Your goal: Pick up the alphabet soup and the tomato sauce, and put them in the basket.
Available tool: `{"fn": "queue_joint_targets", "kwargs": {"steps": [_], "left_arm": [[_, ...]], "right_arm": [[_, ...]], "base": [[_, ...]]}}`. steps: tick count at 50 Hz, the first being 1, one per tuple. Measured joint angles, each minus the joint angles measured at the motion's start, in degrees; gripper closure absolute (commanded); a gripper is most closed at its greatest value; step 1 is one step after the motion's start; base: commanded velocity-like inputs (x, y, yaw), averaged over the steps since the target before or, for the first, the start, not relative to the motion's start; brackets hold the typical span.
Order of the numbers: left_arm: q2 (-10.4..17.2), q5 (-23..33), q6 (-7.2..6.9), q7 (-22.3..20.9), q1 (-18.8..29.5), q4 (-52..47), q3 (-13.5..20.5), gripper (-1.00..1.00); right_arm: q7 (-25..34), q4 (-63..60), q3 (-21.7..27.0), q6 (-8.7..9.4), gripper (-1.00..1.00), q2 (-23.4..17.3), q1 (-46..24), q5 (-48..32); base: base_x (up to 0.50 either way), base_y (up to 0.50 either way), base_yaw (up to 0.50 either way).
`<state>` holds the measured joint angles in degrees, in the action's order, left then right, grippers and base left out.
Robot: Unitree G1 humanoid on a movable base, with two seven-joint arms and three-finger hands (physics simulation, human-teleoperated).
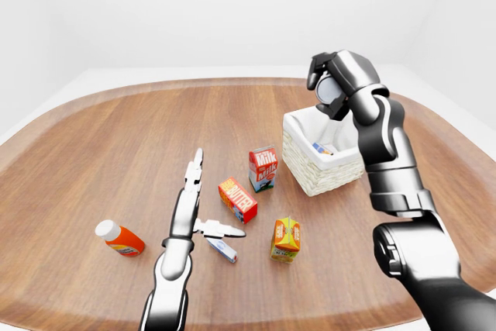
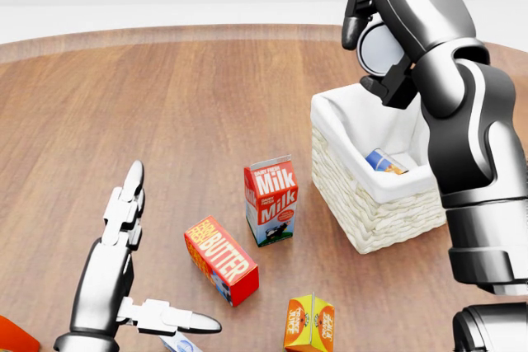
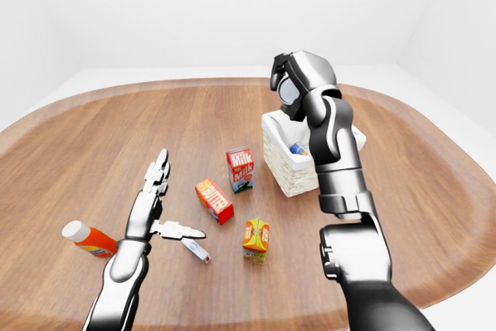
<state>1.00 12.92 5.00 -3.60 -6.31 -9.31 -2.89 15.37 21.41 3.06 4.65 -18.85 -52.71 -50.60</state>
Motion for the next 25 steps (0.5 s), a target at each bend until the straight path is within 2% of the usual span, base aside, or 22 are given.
{"fn": "queue_joint_targets", "kwargs": {"steps": [10, 25], "left_arm": [[0.0, 0.0, 0.0, -0.1, 0.0, 0.0, 0.0, -1.0], [0.0, 0.0, 0.0, -0.2, 0.0, -0.1, -0.1, -1.0]], "right_arm": [[-6.9, 14.7, -0.8, -2.5, 1.0, -0.8, -4.4, 1.1], [-13.1, 29.7, -2.2, -5.76, 1.0, -1.5, -9.9, 1.1]], "base": [[0.0, 0.0, 0.0], [0.0, 0.0, 0.0]]}}
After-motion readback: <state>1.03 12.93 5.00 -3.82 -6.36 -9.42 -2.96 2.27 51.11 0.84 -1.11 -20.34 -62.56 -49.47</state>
